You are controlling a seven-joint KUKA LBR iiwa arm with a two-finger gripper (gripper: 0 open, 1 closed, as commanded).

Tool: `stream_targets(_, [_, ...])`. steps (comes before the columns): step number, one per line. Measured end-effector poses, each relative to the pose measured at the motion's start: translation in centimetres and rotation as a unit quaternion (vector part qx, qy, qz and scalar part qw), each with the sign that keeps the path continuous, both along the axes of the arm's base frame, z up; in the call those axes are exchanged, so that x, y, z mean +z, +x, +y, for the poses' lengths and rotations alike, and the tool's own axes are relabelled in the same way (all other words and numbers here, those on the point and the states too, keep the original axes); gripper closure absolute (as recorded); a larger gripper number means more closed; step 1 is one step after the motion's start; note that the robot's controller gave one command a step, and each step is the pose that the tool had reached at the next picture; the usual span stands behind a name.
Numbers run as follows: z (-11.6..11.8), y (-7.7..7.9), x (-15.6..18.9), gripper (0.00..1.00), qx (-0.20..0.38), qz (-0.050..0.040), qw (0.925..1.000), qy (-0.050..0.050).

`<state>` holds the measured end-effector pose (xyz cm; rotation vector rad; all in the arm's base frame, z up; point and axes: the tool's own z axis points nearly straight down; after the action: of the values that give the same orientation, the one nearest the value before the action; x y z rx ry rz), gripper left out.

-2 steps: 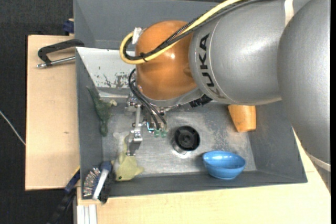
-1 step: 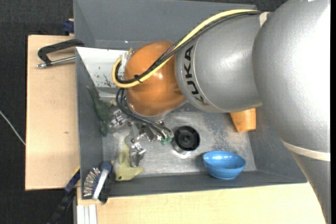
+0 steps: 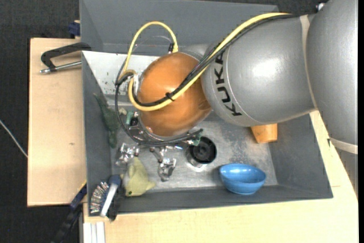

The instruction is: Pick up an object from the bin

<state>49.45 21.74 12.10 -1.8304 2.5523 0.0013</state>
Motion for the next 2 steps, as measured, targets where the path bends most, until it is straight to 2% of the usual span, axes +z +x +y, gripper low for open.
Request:
stream_targets(1, [0.8, 0.2, -0.8, 0.0, 0.211, -0.002, 0.9774, 0.002])
stream_targets(2, [0.6, -0.2, -5.0, 0.0, 0.385, -0.0001, 0.9229, -0.002])
